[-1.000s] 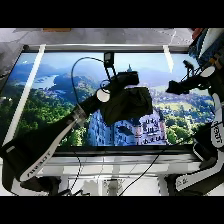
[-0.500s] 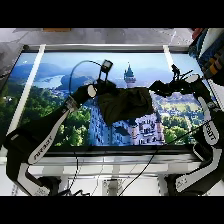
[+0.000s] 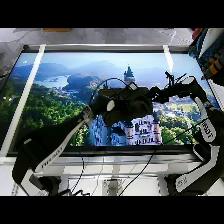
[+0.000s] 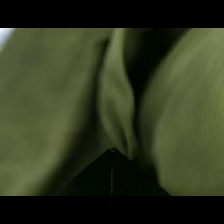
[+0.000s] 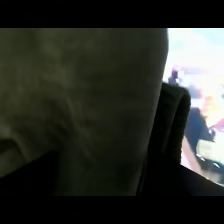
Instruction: Fold the clothes and pants, and hang the long-sleeved shirts on hangers.
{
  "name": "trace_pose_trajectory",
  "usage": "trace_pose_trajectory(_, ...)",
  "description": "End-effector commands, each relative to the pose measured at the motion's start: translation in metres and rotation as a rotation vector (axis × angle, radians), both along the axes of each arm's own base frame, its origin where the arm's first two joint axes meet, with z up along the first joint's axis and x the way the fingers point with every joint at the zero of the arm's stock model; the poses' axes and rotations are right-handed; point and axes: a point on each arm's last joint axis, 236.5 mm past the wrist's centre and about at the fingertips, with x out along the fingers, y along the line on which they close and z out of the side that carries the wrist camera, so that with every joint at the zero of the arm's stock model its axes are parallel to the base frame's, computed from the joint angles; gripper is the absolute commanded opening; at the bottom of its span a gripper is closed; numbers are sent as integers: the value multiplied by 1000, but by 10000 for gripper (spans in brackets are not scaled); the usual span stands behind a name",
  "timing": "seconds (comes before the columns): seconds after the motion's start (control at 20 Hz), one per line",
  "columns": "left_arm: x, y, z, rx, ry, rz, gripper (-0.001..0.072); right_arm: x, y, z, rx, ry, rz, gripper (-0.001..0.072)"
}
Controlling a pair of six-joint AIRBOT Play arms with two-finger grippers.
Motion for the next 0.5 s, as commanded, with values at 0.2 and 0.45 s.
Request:
trace_pose_trajectory(0.2, -55, 12, -22, 262, 35, -157, 18, 6, -23, -27, -113, -1, -23, 691)
trace_pose_trajectory(0.45, -37, 31, -21, 267, 42, -111, 19, 6, 8, -47, 73, 95, -74, 683)
